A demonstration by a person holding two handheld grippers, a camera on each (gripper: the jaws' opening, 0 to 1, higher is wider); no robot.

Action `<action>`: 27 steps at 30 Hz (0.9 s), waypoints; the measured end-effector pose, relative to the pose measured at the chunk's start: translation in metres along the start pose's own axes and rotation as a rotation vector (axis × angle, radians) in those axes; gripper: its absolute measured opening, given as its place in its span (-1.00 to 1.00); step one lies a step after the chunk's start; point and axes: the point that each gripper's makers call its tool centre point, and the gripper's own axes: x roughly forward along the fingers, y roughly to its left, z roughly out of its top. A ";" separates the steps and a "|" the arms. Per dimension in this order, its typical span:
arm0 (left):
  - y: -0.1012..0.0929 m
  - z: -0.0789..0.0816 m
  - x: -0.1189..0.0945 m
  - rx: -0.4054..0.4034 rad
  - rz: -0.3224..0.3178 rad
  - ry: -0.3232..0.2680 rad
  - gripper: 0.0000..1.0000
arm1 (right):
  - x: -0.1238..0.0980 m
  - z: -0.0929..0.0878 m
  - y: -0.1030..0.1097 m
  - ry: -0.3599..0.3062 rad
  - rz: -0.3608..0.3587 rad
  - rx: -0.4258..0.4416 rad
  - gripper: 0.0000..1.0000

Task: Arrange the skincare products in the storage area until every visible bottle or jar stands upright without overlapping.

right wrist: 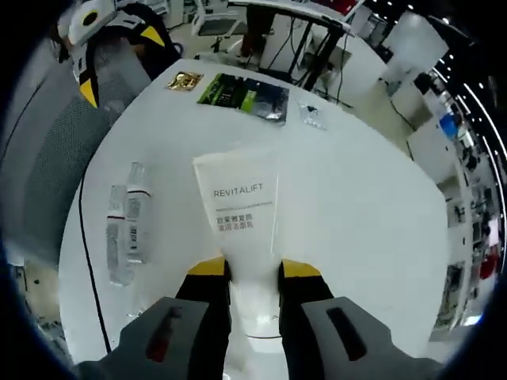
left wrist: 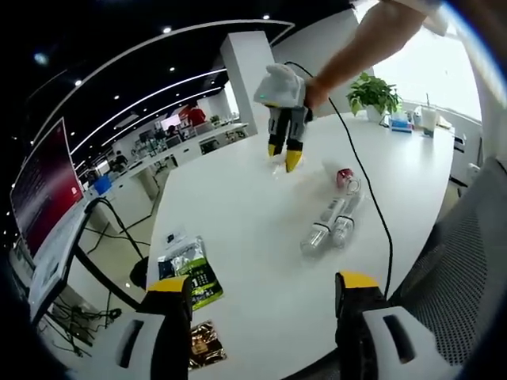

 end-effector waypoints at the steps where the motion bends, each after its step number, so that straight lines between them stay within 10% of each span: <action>1: -0.002 0.000 0.000 -0.001 -0.007 0.001 0.55 | -0.003 0.002 -0.001 -0.021 -0.014 0.028 -0.62; 27: -0.007 0.019 -0.007 -0.026 -0.030 -0.084 0.59 | -0.084 0.038 0.045 -0.520 -0.236 0.557 -0.61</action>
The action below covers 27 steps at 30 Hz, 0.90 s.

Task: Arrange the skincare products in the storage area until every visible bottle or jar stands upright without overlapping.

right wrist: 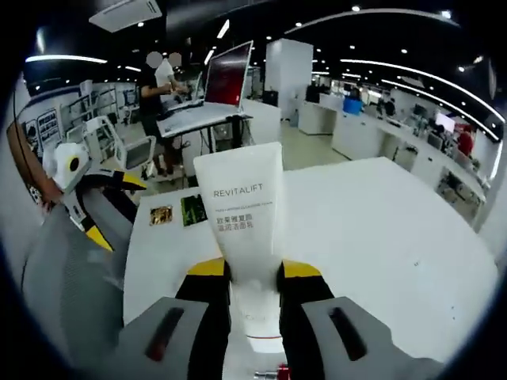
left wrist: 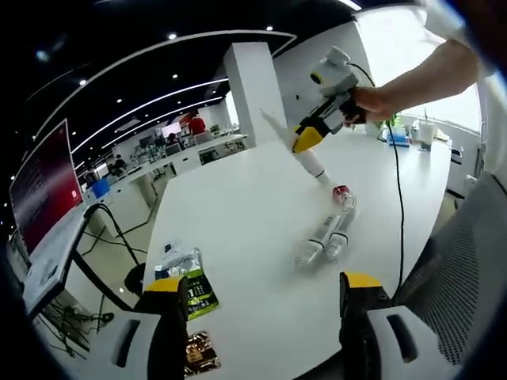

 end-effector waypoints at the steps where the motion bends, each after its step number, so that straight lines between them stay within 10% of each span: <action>1: -0.002 0.002 0.000 0.013 -0.008 -0.009 0.59 | -0.002 0.003 0.002 -0.021 -0.004 0.016 -0.61; 14: 0.002 0.025 -0.008 -0.030 -0.017 -0.070 0.59 | -0.029 0.046 0.041 -0.243 -0.013 0.163 -0.60; 27: -0.059 0.092 0.011 -0.200 -0.189 -0.219 0.54 | -0.045 0.068 0.080 -0.375 0.038 0.302 -0.60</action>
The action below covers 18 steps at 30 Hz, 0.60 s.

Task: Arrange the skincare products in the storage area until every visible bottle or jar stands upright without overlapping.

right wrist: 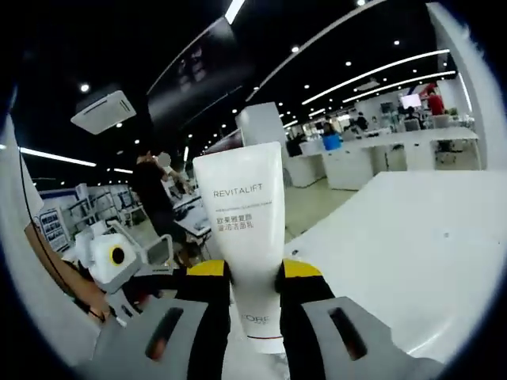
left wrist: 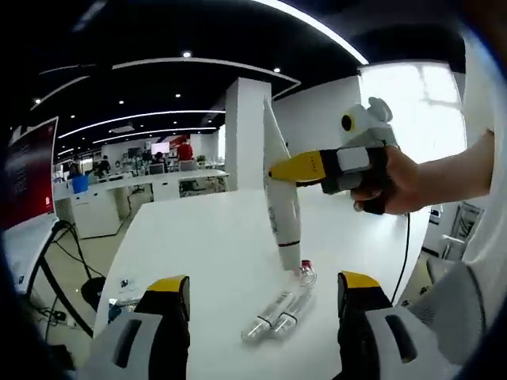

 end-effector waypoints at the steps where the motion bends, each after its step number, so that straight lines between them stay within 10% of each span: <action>1: -0.004 0.000 0.002 -0.014 -0.007 -0.001 0.53 | -0.001 0.000 0.003 -0.007 0.001 0.007 -0.59; 18: -0.021 0.022 0.012 -0.060 -0.036 -0.045 0.16 | 0.006 -0.004 0.038 -0.048 -0.009 0.051 -0.59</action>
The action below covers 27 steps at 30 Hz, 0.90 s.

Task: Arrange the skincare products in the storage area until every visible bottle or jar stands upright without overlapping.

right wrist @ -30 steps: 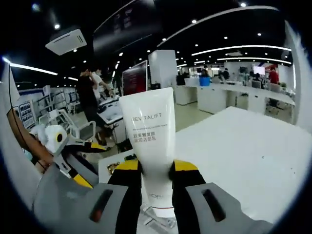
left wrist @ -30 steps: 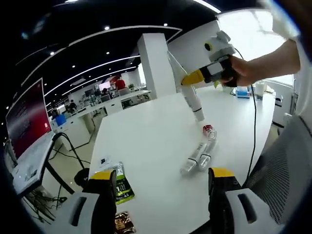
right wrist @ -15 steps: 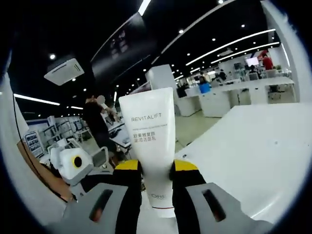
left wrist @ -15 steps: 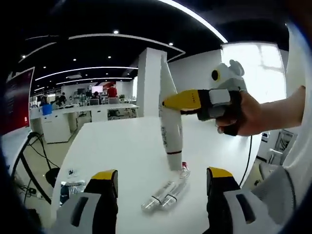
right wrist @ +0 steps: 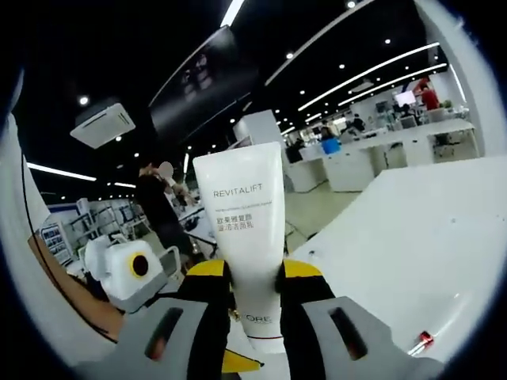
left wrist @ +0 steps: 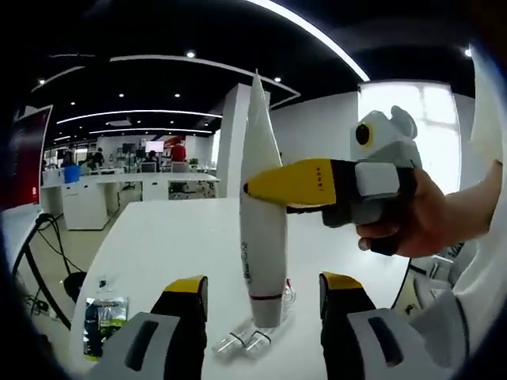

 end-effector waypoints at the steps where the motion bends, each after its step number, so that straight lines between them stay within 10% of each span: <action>1: 0.001 0.001 0.000 -0.004 0.005 -0.003 0.16 | 0.001 0.000 0.002 -0.002 0.001 0.002 -0.59; 27: 0.004 0.016 -0.002 0.024 0.053 -0.052 -0.44 | 0.009 -0.007 0.033 0.011 0.031 -0.011 -0.56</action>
